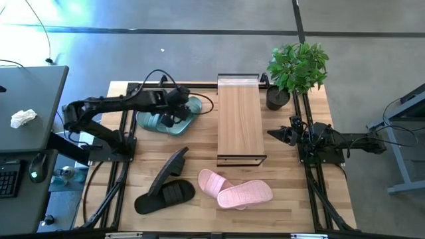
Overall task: Pick and place slides into the shelf
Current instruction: Put the right green slipper on the shelf
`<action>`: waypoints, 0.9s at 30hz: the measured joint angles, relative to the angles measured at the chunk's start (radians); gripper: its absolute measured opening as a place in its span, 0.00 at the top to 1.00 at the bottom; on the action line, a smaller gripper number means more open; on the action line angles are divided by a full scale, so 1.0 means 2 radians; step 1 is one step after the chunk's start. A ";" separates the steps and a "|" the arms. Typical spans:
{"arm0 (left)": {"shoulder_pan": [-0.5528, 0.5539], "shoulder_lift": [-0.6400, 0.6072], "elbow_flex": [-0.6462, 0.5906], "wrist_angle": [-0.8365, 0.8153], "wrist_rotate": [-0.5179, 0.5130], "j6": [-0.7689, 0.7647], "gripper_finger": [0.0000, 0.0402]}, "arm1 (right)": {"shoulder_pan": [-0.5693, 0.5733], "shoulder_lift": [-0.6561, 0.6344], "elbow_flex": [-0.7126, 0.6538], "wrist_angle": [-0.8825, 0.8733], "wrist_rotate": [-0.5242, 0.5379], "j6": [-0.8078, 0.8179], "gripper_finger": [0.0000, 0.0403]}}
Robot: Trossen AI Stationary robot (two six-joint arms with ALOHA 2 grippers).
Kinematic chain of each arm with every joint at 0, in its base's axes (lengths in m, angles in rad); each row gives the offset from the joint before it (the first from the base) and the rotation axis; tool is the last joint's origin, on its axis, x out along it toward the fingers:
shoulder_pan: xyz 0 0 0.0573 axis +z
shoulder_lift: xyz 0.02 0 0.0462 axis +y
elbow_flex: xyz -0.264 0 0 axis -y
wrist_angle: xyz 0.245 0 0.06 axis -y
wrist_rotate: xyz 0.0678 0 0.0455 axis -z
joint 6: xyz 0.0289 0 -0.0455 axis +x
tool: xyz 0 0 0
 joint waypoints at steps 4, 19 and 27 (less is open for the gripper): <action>-0.004 0.022 0.000 0.013 -0.011 0.000 0.90 | 0.000 0.000 0.000 0.000 0.000 -0.002 1.00; -0.003 0.069 0.000 0.024 0.012 0.014 0.52 | 0.000 0.000 0.000 0.000 0.002 -0.038 1.00; -0.003 0.115 0.000 0.059 -0.035 0.015 0.57 | 0.000 0.004 0.000 0.000 0.003 -0.039 1.00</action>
